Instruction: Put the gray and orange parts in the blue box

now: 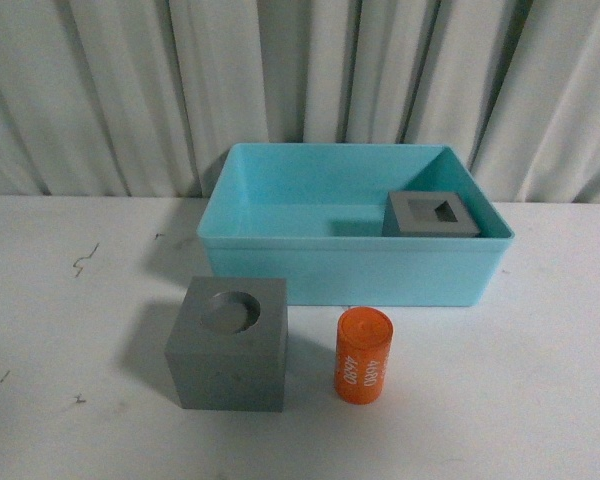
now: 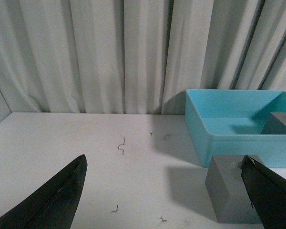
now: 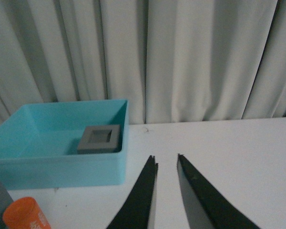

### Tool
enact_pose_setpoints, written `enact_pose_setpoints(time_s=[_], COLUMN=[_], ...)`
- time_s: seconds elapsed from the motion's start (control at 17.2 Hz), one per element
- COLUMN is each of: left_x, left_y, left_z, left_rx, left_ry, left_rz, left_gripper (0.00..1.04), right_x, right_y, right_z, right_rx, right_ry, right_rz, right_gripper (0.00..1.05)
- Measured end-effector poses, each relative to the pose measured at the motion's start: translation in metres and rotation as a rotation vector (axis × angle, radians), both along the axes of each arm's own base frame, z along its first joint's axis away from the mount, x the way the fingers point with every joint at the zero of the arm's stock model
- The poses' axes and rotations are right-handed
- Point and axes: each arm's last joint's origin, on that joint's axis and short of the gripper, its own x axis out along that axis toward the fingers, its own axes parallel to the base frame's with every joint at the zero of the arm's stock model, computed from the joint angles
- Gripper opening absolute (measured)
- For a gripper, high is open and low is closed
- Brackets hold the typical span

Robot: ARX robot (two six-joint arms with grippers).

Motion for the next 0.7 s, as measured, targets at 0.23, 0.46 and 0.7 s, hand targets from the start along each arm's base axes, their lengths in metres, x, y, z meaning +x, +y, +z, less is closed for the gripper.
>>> enact_pose_setpoints(time_s=[0.23, 0.46, 0.7], left_x=[0.000, 0.000, 0.000], left_y=[0.000, 0.000, 0.000], left_z=[0.000, 0.000, 0.000], left_rx=[0.000, 0.000, 0.000], left_ry=[0.000, 0.000, 0.000], left_rz=[0.000, 0.000, 0.000], left_gripper=[0.98, 0.98, 0.98], right_x=[-0.012, -0.021, -0.027], right_y=[0.000, 0.000, 0.000], right_z=[-0.008, -0.017, -0.019], right_rx=[-0.007, -0.007, -0.008], right_ry=[-0.005, -0.035, -0.024], right_rz=[-0.001, -0.001, -0.001], right_gripper=[0.02, 0.02, 0.02])
